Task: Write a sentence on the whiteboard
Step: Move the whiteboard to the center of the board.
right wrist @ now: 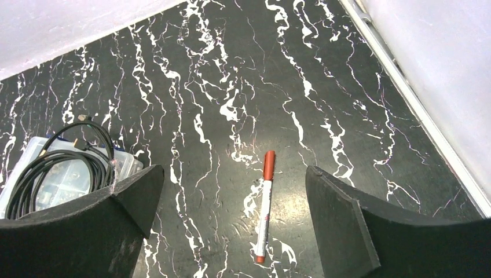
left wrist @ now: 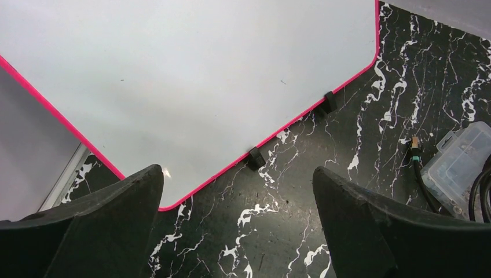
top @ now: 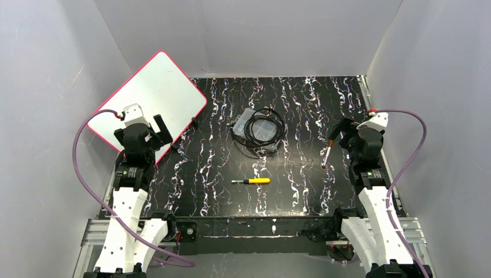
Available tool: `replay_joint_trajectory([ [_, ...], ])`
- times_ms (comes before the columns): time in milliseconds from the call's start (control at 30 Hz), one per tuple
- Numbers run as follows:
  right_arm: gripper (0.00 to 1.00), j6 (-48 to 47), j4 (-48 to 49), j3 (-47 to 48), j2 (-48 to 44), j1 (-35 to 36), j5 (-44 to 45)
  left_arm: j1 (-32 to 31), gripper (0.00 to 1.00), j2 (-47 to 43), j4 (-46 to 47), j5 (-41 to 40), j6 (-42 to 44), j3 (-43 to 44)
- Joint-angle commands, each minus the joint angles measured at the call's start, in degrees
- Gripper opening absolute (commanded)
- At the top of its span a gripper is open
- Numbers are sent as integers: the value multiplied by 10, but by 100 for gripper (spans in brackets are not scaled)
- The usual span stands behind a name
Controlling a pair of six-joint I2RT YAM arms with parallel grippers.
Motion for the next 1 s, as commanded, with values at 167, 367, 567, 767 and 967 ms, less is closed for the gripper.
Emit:
replay_joint_trajectory([
  [167,100,14,-16,28,-7,-3,26,2,99,43,-35,-24,-56,22],
  [367,100,18,-17,26,-2,-2,10,2,94,97,2,66,-85,0],
  [567,100,16,-31,40,20,-3,-16,2,92,257,2,88,-131,35],
  [767,100,12,-31,41,24,-3,-36,2,88,387,11,66,-178,79],
  [967,100,12,-26,37,22,-2,-49,0,63,429,33,17,-216,76],
])
